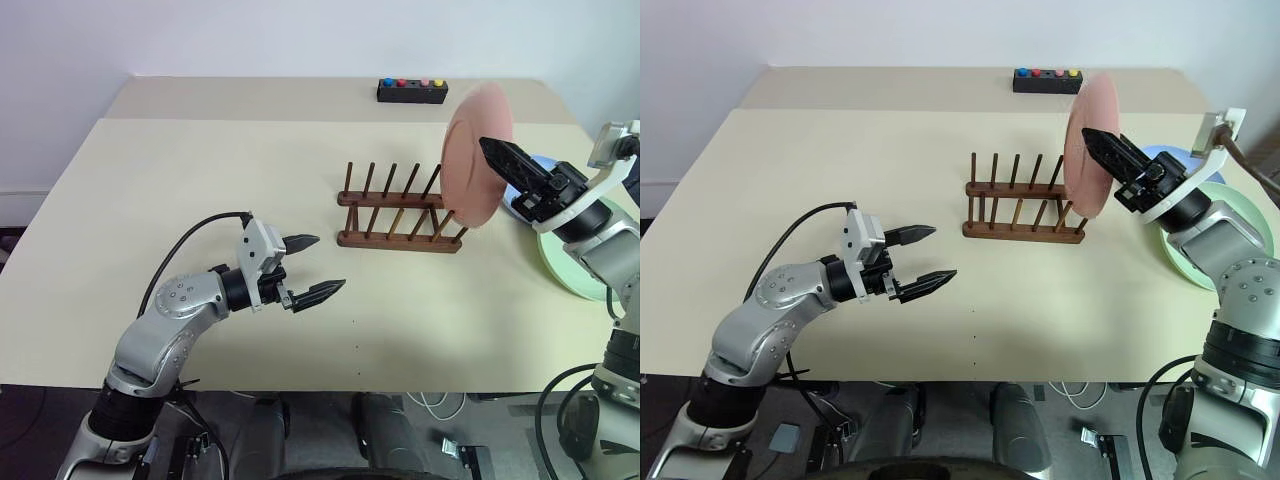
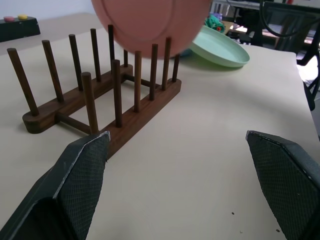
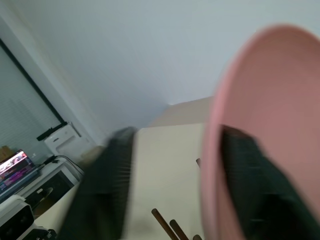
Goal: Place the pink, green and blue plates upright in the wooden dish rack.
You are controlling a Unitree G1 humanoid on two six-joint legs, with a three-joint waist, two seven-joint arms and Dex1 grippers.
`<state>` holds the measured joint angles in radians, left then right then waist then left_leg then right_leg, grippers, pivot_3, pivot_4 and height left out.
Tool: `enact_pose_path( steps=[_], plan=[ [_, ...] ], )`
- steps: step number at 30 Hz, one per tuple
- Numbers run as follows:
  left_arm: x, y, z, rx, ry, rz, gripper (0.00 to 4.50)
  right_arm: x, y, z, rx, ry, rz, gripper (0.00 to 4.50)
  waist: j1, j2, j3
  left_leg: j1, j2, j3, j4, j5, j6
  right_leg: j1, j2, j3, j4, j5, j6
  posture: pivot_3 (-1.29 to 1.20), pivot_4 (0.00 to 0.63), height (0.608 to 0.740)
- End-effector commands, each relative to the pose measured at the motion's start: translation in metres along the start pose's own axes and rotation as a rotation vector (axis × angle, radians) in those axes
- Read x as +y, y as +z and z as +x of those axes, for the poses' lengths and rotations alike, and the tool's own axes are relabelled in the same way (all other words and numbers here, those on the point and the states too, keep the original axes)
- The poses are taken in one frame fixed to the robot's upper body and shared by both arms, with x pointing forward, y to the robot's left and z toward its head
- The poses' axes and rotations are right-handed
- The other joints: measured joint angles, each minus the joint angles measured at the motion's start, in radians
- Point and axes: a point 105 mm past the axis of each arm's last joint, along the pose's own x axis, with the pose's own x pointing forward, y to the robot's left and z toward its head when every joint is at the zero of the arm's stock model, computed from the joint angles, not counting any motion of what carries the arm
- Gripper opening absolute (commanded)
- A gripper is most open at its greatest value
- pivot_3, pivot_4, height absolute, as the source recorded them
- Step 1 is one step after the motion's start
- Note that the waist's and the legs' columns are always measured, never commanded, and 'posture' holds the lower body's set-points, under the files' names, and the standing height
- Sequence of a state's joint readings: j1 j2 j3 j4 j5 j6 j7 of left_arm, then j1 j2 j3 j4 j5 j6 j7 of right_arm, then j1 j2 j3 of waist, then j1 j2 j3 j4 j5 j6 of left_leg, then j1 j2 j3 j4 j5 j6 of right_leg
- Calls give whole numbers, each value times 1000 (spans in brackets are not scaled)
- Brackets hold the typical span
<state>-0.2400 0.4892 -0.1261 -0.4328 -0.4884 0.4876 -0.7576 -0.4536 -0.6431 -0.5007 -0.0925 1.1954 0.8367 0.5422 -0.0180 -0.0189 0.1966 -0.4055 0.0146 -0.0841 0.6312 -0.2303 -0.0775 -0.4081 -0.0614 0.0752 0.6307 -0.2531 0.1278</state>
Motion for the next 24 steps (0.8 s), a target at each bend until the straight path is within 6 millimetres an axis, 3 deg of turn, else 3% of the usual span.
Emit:
enact_pose_path(
  steps=[1, 8, 17, 22, 24],
  plan=[
    [-1, 9, 1, -33, -8, 36, 4500, 0, 16, -4, -63, -24, -71, 3999, 0, 0, 0, 0, 0, 0, 0, 0, 0, 0, 0, 0, 0, 0, 0, 0, 150, 730],
    [-1, 9, 2, -35, -8, 35, 4500, -4, 29, -5, -122, -51, -118, 3999, 0, 0, 0, 0, 0, 0, 0, 0, 0, 0, 0, 0, 0, 0, 0, 0, 150, 730],
    [-1, 7, 3, -35, 0, 33, 4500, -19, 79, -19, -305, -170, -245, 3999, 2, 0, 0, 0, 0, 0, 0, 0, 0, 0, 0, 0, 0, 0, 0, 0, 150, 730],
    [-1, 7, 3, -35, 2, 32, 4500, -49, 101, -45, -326, -378, -349, 3999, 2, 0, 0, 0, 0, 0, 0, 0, 0, 0, 0, 0, 0, 0, 0, 0, 150, 730],
    [-1, 6, 4, -33, 0, 30, 4500, -67, 100, -57, -236, -495, -453, 3999, 1, 1, 0, 0, 0, 0, 0, 0, 0, 0, 0, 0, 0, 0, 0, 0, 150, 730]
  ],
)
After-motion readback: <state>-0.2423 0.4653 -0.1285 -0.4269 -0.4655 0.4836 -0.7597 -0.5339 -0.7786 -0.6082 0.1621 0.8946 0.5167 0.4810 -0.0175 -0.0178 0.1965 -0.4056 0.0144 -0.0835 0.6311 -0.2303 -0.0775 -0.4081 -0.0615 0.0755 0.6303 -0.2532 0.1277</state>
